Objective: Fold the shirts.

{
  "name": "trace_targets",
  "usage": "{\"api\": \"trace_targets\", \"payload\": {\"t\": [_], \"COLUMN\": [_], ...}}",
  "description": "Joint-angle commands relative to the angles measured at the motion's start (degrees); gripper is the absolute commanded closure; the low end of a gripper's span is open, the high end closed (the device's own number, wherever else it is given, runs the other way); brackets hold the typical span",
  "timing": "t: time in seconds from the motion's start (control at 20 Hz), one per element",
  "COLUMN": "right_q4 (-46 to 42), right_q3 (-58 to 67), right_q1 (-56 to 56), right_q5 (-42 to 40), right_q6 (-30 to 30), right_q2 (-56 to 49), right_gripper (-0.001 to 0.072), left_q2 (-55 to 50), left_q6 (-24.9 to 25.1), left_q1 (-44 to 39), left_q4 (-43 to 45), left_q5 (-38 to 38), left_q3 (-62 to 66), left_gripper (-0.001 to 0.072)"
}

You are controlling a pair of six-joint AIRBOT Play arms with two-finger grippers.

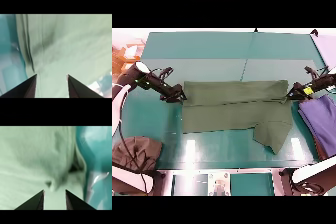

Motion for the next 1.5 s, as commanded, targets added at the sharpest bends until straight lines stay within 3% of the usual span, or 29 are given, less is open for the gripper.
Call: {"api": "trace_targets", "payload": {"t": [0.0, 0.1, 0.25, 0.4, 0.55, 0.75, 1.05, 1.25, 1.3, 1.35, 1.4, 1.45], "right_q4": [-0.7, -0.7, -0.7, -0.7, -0.7, -0.6, 1.9, 4.0, 4.0, 4.0, 3.9, 3.8], "right_q3": [-3.4, -12.3, -31.1, -51.0, -63.4, -68.1, -68.3, -68.3, -68.3, -68.3, -68.3, -68.3], "right_q1": [-3.4, -6.6, -12.5, -15.1, -15.1, -15.1, -15.0, -15.0, -15.0, -15.0, -15.0, -15.0], "right_q5": [5.7, 3.8, -0.7, -8.3, -14.1, -15.7, -15.3, -15.2, -14.6, -14.2, -13.7, -13.1], "right_q6": [2.7, 3.2, 10.8, 12.0, 12.0, 12.1, 12.1, 12.1, 12.1, 12.1, 12.1, 12.1], "right_q2": [6.6, 14.6, 28.3, 41.6, 50.6, 53.7, 53.7, 53.7, 53.7, 53.7, 53.7, 53.7], "right_gripper": [0.0398, 0.0398, 0.0396, 0.0394, 0.0274, 0.0274, 0.0274, 0.0274, 0.0274, 0.0274, 0.0274, 0.0274], "left_q2": [3.0, 9.9, 24.9, 40.8, 51.2, 52.5, 51.7, 42.4, 39.4, 37.3, 36.6, 36.8], "left_q6": [-2.8, -3.3, -3.7, -6.4, -5.9, -1.3, 5.1, 12.6, 15.0, 15.8, 17.0, 18.0], "left_q1": [0.0, 0.0, 0.0, -0.2, -0.2, -0.2, -0.3, -14.6, -17.9, -19.0, -18.7, -17.6], "left_q4": [5.2, 8.3, 8.0, 0.3, -9.4, -20.7, -35.6, -51.6, -55.3, -57.1, -56.6, -55.2], "left_q5": [-8.9, -7.5, -1.7, 8.3, 16.6, 29.5, 45.0, 54.4, 55.2, 55.0, 54.4, 53.5], "left_q3": [-2.2, -9.4, -26.3, -44.1, -59.1, -70.6, -72.8, -72.1, -71.1, -69.9, -68.8, -67.9], "left_gripper": [0.0292, 0.0292, 0.0290, 0.0261, 0.0261, 0.0261, 0.0262, 0.0263, 0.0280, 0.0356, 0.0480, 0.0672]}}
